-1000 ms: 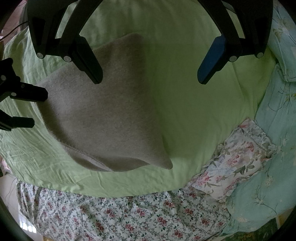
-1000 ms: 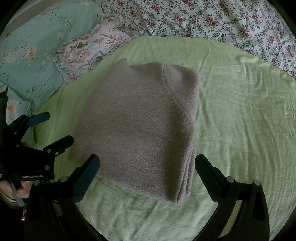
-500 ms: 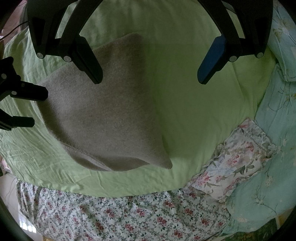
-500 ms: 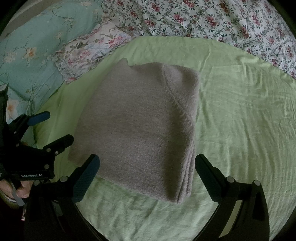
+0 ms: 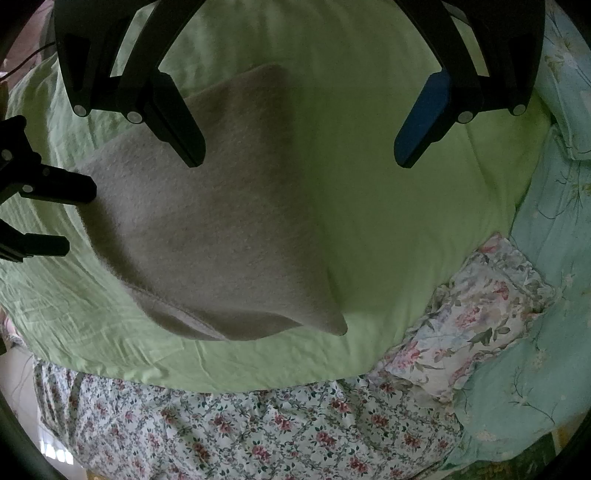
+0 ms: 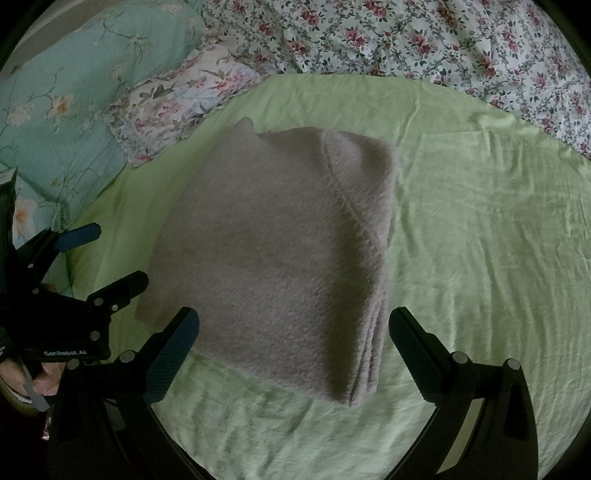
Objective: Fold small clothes
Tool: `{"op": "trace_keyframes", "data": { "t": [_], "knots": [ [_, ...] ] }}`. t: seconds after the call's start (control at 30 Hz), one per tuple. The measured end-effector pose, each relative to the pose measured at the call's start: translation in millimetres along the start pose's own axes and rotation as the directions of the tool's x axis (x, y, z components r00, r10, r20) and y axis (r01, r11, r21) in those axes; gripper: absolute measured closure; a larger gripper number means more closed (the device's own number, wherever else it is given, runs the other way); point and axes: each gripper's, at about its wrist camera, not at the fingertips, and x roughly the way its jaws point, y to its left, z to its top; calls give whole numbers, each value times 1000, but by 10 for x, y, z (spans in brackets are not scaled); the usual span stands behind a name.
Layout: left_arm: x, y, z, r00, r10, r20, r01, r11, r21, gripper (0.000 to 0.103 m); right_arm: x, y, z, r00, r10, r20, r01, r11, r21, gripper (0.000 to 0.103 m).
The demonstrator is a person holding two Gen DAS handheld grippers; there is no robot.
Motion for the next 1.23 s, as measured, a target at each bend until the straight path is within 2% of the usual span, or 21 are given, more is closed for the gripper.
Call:
{"op": "trace_keyframes", "data": {
  "t": [0.37, 0.77, 1.23],
  "knots": [
    [46, -6, 68, 1000, -11, 6, 11, 1000, -8, 1, -28, -55, 53, 1000, -3, 14, 4, 1000, -4, 1],
    [118, 42, 201, 1000, 12, 20, -12, 1000, 5, 1, 2, -105, 154, 1000, -1, 27, 2, 1000, -5, 1],
    [165, 46, 211, 1000, 11, -5, -11, 1000, -12, 1, 56, -95, 180, 999, 16, 34, -16, 1000, 6, 1]
  ]
}}
